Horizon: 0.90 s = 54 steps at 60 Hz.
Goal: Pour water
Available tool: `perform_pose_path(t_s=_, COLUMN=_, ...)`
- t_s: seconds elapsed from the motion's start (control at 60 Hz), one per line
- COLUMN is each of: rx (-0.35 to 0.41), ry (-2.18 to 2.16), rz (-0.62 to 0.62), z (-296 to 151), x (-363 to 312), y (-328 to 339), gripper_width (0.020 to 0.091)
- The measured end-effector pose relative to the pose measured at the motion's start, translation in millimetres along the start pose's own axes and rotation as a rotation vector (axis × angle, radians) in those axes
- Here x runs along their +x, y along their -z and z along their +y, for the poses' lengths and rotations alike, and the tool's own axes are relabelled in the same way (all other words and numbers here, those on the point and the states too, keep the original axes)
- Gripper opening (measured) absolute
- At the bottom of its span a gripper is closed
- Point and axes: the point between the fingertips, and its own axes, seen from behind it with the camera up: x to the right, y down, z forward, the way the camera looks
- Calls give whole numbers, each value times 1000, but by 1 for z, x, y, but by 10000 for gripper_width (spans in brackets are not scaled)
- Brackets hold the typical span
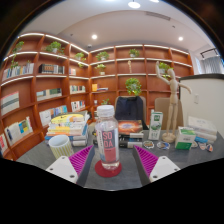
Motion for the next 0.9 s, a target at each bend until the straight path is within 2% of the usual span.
perform_pose_path(t_s=0.267, rx=34, ry=21, rz=252, z=-6, x=58, y=111, gripper_width=834)
perform_pose_path(t_s=0.383, rx=43, ry=5, rz=319, z=-6, x=82, y=146, gripper_width=835)
perform_pose_path(t_s=0.5, rx=78, ry=-26, rz=330, z=-9, x=96, y=164, gripper_width=830)
perform_pose_path(t_s=0.7, rx=75, ry=-63, rz=342, z=-4, x=109, y=176, gripper_width=817)
perform_pose_path(t_s=0.9, rx=108, ry=-66, rz=327, z=-11, x=102, y=180, gripper_width=816)
